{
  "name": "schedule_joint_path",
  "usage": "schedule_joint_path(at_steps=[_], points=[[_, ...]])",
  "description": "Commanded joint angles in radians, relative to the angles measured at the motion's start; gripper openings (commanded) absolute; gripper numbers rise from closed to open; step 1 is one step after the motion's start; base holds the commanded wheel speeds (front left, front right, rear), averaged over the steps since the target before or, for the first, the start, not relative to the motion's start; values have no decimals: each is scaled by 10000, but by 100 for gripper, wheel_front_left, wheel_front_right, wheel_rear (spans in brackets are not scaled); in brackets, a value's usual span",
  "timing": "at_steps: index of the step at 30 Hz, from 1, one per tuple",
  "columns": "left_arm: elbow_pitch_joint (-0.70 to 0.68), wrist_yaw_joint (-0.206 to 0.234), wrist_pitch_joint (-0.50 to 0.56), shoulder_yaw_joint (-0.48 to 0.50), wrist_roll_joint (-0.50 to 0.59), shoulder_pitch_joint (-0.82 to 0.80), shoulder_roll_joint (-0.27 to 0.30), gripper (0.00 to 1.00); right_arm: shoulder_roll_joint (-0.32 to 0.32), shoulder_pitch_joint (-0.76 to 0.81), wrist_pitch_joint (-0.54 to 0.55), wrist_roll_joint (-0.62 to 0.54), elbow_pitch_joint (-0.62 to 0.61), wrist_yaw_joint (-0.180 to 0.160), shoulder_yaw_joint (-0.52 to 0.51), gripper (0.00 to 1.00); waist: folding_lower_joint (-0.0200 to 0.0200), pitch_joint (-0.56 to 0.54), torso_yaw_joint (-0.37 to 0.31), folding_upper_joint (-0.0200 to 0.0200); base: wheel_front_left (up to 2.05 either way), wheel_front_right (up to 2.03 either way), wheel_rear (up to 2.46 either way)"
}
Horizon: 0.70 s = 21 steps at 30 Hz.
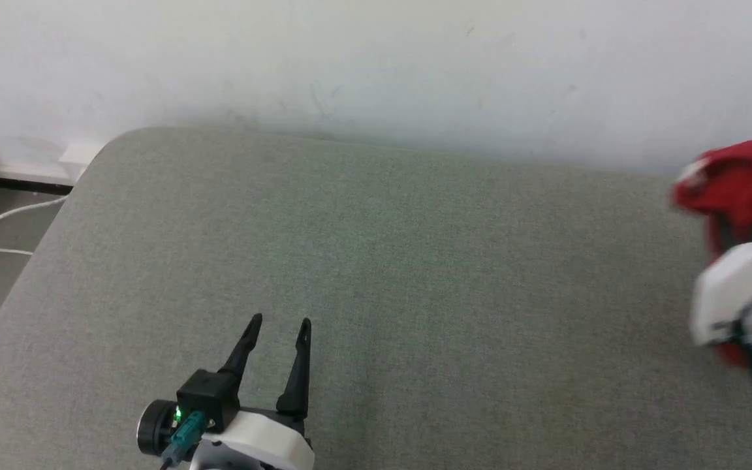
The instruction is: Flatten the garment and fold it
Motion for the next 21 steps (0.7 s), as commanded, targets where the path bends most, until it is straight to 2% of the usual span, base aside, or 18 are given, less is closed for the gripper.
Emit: schedule_joint_path(at_steps=[1,4,6,9,17,19,21], points=[[19,-71,-49,37,92,147,-47,100,356,134,200,-106,66,-11,540,0,0,61,48,-1,0,0,0],[39,-143,-49,17,104,100,-108,100,802,340,549,-252,620,-11,1758,0,0,204,161,-1,0,0,0],[72,-208,-49,-22,118,34,-146,100,1227,288,538,-16,1227,-11,2373,0,0,303,269,-1,0,0,0],[132,-295,-49,-108,147,-87,-202,100,1488,-61,262,112,2203,-11,3377,0,0,460,513,-1,0,0,0],[308,-366,-49,-132,154,-164,-310,100,1887,-1633,-856,518,4503,-11,4480,0,0,627,947,-1,0,0,0],[341,-374,-49,-116,159,-151,-328,100,1908,-1910,-1253,732,4931,-11,4627,100,0,566,991,-1,0,0,0],[376,-381,-49,-92,167,-126,-342,100,1914,-2120,-1527,973,5351,-11,5214,100,0,468,1001,-1,0,0,0]])
